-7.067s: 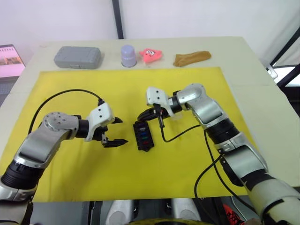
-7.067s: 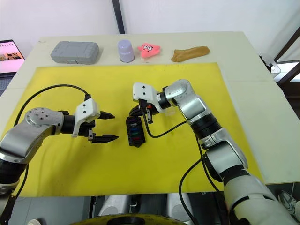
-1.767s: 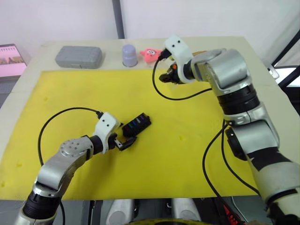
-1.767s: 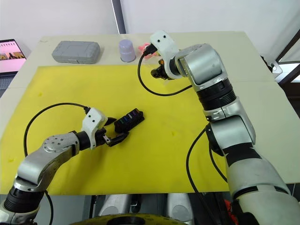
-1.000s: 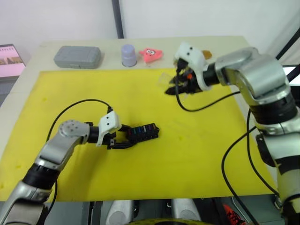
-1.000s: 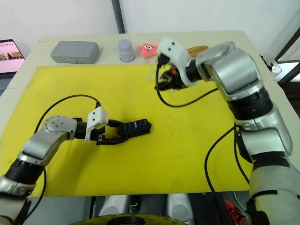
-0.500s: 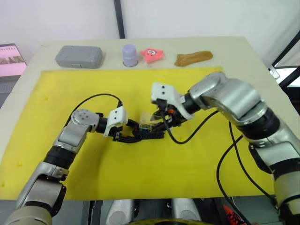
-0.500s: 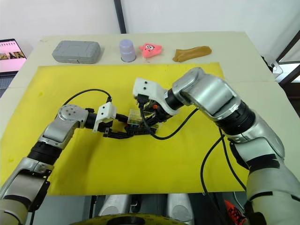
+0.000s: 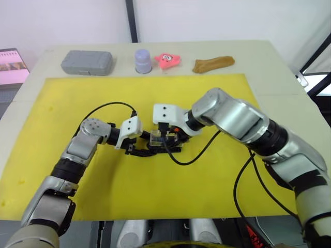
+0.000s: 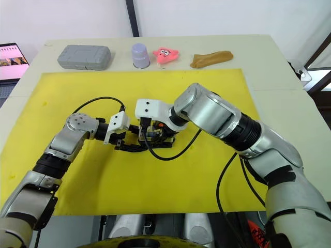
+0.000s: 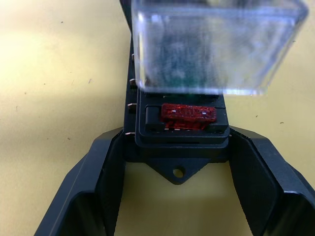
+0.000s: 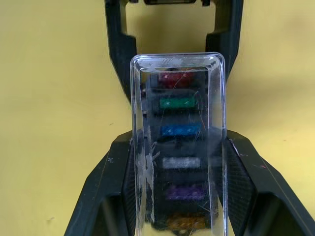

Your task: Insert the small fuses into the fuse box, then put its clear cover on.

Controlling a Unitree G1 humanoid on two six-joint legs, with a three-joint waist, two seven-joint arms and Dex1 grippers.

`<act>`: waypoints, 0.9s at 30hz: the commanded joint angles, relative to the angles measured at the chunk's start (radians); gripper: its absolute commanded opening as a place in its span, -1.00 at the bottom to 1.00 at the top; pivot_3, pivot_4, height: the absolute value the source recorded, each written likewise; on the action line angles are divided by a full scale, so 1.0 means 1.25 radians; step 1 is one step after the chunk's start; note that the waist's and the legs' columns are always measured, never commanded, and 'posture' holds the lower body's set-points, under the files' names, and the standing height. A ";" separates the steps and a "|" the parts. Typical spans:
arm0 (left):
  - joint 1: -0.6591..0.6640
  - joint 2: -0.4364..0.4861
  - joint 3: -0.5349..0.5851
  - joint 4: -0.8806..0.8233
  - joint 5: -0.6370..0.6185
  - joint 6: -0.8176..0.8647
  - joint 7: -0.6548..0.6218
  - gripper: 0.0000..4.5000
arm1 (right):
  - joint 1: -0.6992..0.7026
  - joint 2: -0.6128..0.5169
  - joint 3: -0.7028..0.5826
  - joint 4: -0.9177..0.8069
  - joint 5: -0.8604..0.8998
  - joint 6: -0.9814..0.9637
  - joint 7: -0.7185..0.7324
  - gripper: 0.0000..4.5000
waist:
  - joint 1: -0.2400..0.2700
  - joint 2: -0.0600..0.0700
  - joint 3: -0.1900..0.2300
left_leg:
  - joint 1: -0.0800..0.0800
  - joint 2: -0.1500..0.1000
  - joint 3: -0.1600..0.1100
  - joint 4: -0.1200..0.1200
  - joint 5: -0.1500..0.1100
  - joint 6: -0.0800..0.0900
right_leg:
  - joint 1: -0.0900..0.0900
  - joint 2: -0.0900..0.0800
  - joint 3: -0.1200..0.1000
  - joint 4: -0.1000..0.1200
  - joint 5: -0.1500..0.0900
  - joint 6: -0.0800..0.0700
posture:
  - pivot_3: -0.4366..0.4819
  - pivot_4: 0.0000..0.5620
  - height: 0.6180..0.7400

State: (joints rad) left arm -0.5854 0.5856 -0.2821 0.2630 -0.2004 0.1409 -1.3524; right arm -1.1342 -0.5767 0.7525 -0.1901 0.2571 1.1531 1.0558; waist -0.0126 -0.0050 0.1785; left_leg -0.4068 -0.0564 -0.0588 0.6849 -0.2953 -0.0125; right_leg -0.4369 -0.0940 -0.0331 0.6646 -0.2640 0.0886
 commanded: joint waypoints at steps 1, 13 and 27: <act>-0.005 0.001 -0.001 -0.018 0.010 0.005 -0.002 0.13 | -0.018 0.006 0.006 -0.005 -0.015 -0.001 -0.003 -0.25 | 0.000 0.000 0.000 | 0.000 0.000 0.000 0.000 0.000 0.000 | 0.000 0.000 0.000 0.000 0.000 0.000 | -0.05 -0.47 0.85; -0.001 -0.001 0.001 -0.024 0.014 0.015 0.003 0.13 | -0.013 0.011 0.029 -0.012 -0.038 -0.014 0.009 -0.25 | 0.000 0.000 0.000 | 0.000 0.000 0.000 0.000 0.000 0.000 | 0.000 0.000 0.000 0.000 0.000 0.000 | -0.05 -0.47 0.85; 0.013 -0.003 0.002 -0.042 0.014 0.029 0.009 0.13 | -0.042 0.011 -0.007 0.007 -0.046 -0.047 0.023 0.57 | 0.000 0.000 0.000 | 0.000 0.000 0.000 0.000 0.000 0.000 | 0.000 0.000 0.000 0.000 0.000 0.000 | -0.05 -0.47 0.85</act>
State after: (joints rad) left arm -0.5811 0.5852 -0.2804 0.2327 -0.1854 0.1703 -1.3446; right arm -1.1492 -0.5642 0.7943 -0.1799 0.2100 1.1173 1.0803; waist -0.0124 -0.0050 0.1785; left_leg -0.4067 -0.0565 -0.0588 0.6850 -0.2952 -0.0125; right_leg -0.4368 -0.0936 -0.0331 0.6648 -0.2640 0.0886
